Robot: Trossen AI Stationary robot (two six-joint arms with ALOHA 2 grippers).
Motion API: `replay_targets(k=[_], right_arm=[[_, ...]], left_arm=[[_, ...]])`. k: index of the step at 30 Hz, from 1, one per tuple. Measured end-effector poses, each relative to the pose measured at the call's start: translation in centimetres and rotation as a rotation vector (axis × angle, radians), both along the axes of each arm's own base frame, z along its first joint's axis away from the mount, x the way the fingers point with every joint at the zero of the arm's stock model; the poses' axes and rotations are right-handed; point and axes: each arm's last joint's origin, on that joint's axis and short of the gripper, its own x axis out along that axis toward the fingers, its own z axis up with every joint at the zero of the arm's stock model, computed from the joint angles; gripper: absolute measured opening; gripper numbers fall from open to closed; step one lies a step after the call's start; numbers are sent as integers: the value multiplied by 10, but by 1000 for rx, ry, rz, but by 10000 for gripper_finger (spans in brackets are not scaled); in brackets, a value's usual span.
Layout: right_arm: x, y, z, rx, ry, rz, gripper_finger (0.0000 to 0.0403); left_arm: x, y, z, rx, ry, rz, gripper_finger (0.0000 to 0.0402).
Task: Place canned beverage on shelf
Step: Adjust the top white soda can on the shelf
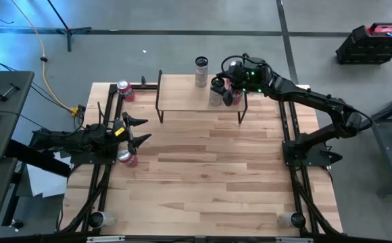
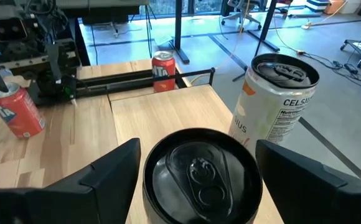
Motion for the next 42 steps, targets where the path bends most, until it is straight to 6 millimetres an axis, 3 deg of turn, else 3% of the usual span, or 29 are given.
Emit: replay_targets(k=[7, 22, 31, 42], right_arm=[[0, 0, 7, -7, -24, -3, 304], [2, -1, 62, -52, -166, -73, 304], [46, -17, 90, -18, -72, -101, 304], [86, -45, 80, -24, 113, -193, 325]], left_arm=[[0, 0, 0, 0, 0, 0, 314], [0, 0, 0, 0, 0, 0, 314], [0, 0, 0, 0, 0, 0, 314], [0, 0, 0, 0, 0, 0, 314]])
